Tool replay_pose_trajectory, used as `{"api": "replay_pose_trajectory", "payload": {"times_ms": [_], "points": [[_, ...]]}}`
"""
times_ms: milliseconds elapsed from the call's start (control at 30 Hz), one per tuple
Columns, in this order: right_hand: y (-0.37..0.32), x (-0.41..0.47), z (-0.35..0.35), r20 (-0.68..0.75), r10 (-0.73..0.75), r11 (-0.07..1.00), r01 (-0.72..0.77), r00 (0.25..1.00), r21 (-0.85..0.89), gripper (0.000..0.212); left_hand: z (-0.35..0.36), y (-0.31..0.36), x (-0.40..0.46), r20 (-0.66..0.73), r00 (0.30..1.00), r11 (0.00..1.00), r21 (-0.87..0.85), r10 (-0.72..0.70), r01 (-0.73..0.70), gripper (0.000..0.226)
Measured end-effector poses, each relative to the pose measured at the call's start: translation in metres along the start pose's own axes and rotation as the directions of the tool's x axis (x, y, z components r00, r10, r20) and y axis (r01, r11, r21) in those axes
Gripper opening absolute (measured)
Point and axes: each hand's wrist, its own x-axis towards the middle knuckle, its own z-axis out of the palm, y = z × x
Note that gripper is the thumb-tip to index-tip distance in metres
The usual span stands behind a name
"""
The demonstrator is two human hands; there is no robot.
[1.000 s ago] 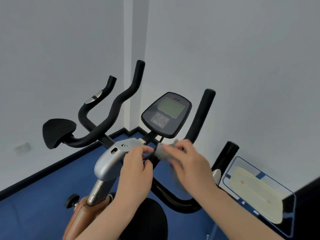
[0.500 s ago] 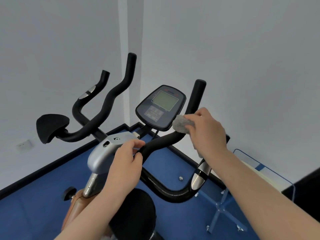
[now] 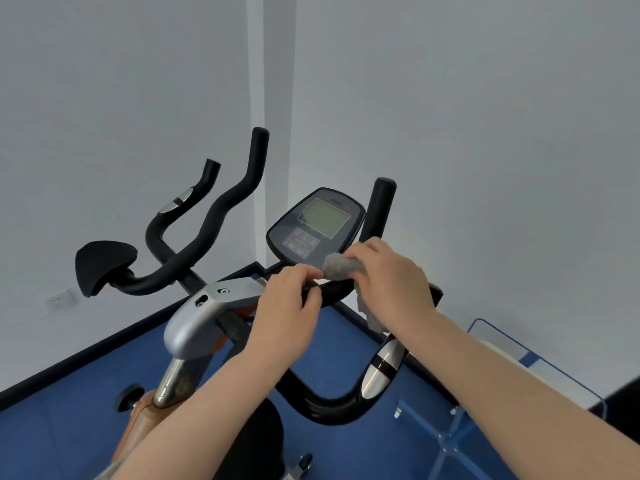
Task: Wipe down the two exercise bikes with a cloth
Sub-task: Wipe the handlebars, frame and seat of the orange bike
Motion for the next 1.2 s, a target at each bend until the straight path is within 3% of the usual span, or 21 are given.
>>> {"api": "replay_pose_trajectory", "payload": {"times_ms": [67, 133, 200, 300, 400, 433, 500, 567, 667, 733, 800, 900, 1100, 1200], "points": [[0.015, 0.012, -0.017, -0.154, 0.088, 0.996, -0.085, 0.984, 0.024, 0.027, 0.007, -0.003, 0.001, -0.018, 0.998, 0.996, -0.071, -0.052, 0.05, 0.022], [0.021, 0.025, -0.034, -0.381, 0.074, 0.993, -0.035, 0.922, 0.108, 0.025, 0.011, -0.007, -0.004, -0.083, 0.994, 0.993, -0.103, -0.073, 0.064, 0.026], [0.021, 0.035, -0.038, -0.457, 0.053, 0.995, -0.01, 0.888, 0.096, 0.025, 0.012, -0.008, -0.009, -0.121, 0.99, 0.991, -0.116, -0.078, 0.064, 0.032], [0.016, 0.034, -0.021, -0.304, 0.119, 0.992, -0.101, 0.945, 0.074, 0.022, 0.01, -0.008, -0.009, -0.112, 0.991, 0.99, -0.133, -0.068, 0.053, 0.035], [0.01, 0.017, 0.0, -0.058, 0.074, 0.997, -0.072, 0.996, 0.033, 0.02, 0.008, -0.009, -0.01, -0.112, 0.993, 0.989, -0.143, -0.037, 0.021, 0.037], [0.011, 0.019, -0.004, -0.035, 0.084, 0.994, -0.082, 0.996, 0.068, 0.02, 0.009, -0.009, -0.01, -0.114, 0.993, 0.99, -0.143, -0.03, 0.014, 0.037], [0.015, 0.036, -0.022, -0.138, 0.123, 0.985, -0.104, 0.983, 0.137, 0.018, 0.011, -0.01, -0.01, -0.11, 0.993, 0.992, -0.128, -0.035, 0.021, 0.035], [0.011, 0.047, -0.031, -0.259, 0.15, 0.987, -0.131, 0.954, 0.09, 0.021, 0.011, -0.01, -0.009, -0.107, 0.994, 0.994, -0.109, -0.036, 0.025, 0.033], [-0.011, 0.028, -0.007, -0.111, 0.141, 0.986, -0.15, 0.984, -0.075, 0.022, 0.01, -0.011, -0.01, -0.096, 0.995, 0.992, -0.123, -0.01, -0.002, 0.034], [-0.009, 0.015, 0.002, -0.04, 0.203, 0.979, -0.203, 0.978, 0.015, 0.023, 0.009, -0.012, -0.011, -0.082, 0.997, 0.987, -0.16, -0.007, -0.006, 0.034], [0.002, 0.024, -0.007, -0.099, 0.328, 0.934, -0.306, 0.94, 0.185, 0.023, 0.009, -0.013, -0.011, -0.075, 0.997, 0.982, -0.188, -0.026, 0.012, 0.033], [-0.009, 0.024, -0.009, -0.194, 0.42, 0.896, -0.371, 0.887, 0.245, 0.024, 0.009, -0.012, -0.01, -0.062, 0.994, 0.965, -0.251, -0.094, 0.075, 0.031], [-0.041, -0.034, 0.025, -0.069, 0.49, 0.8, -0.416, 0.869, 0.431, 0.02, 0.002, -0.008, -0.008, -0.137, 0.953, 0.801, -0.582, -0.269, 0.143, 0.034], [-0.035, -0.014, 0.014, -0.186, 0.591, 0.737, -0.431, 0.785, 0.52, 0.018, 0.002, -0.006, -0.009, -0.105, 0.955, 0.775, -0.613, -0.277, 0.158, 0.033]]}}
